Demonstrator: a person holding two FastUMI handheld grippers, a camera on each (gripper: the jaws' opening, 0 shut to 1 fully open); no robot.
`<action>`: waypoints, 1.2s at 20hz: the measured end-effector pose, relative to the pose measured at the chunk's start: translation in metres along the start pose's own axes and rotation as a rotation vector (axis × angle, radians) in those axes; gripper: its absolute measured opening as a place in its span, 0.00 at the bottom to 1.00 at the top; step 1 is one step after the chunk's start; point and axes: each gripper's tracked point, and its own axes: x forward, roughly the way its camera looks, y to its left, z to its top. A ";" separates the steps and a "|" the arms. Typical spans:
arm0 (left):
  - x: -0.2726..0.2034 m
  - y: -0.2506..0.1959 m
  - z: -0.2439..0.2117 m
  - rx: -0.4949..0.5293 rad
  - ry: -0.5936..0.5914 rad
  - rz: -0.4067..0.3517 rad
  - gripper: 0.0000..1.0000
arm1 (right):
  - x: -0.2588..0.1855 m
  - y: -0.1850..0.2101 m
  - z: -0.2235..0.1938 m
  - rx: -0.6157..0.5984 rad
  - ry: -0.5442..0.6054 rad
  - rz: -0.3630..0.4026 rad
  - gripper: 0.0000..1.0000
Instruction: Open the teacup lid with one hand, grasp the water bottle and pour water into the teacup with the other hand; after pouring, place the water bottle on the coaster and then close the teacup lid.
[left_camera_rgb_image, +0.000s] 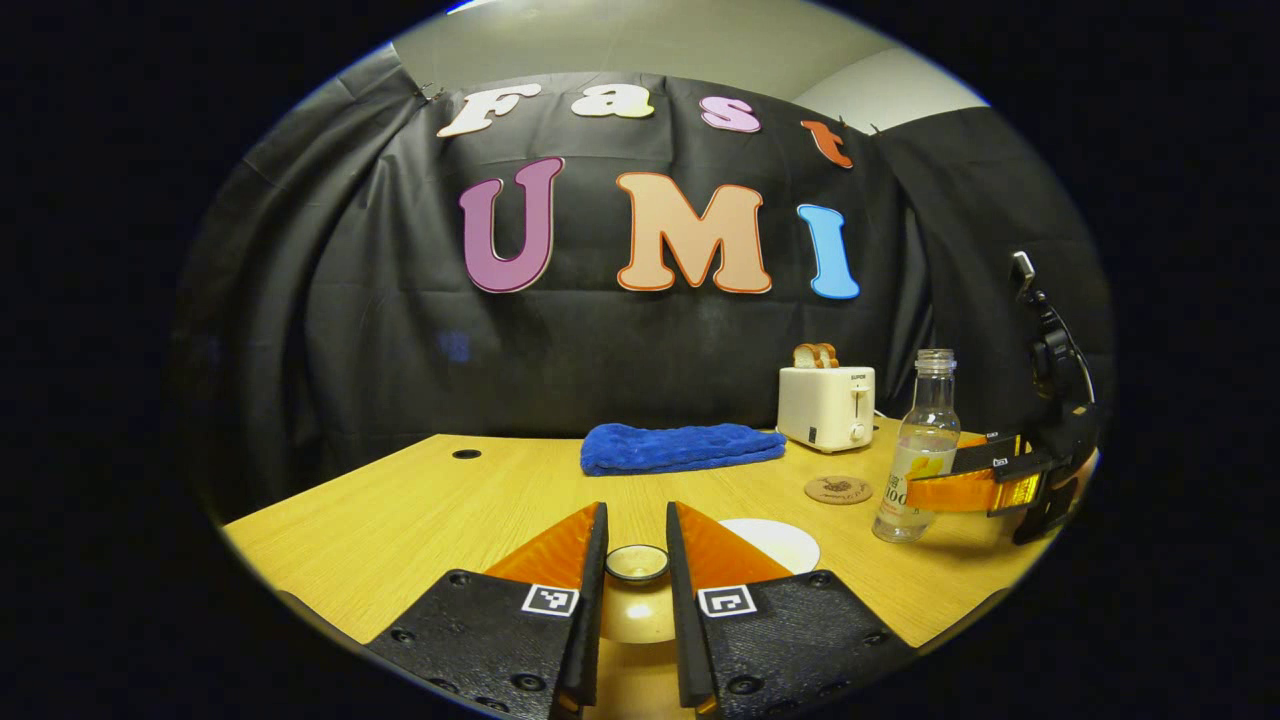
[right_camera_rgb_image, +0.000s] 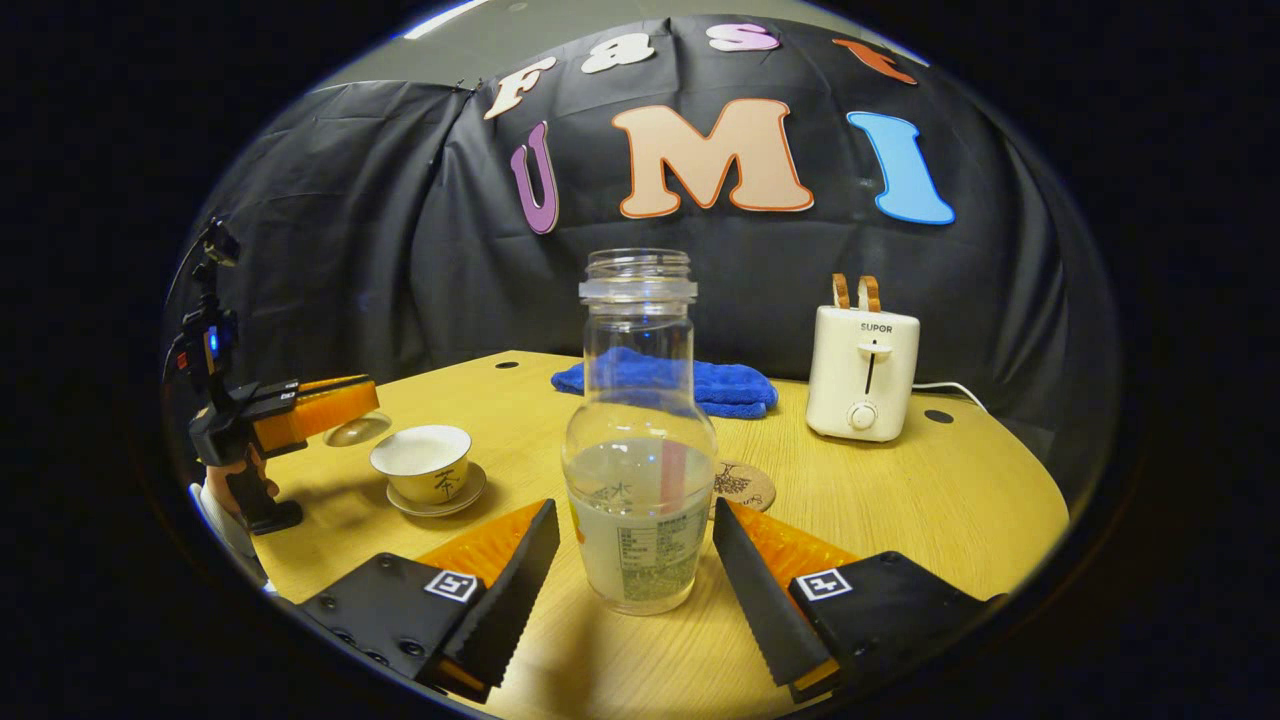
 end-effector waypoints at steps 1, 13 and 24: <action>-0.001 0.003 0.000 0.000 -0.001 0.004 0.29 | 0.001 0.001 0.000 -0.001 0.006 -0.004 0.97; -0.008 0.024 -0.001 -0.001 -0.002 0.036 0.28 | 0.000 0.000 0.003 -0.085 0.016 -0.055 0.82; -0.010 0.038 0.000 -0.009 -0.003 0.065 0.29 | 0.009 0.014 0.028 -0.346 -0.006 -0.114 0.80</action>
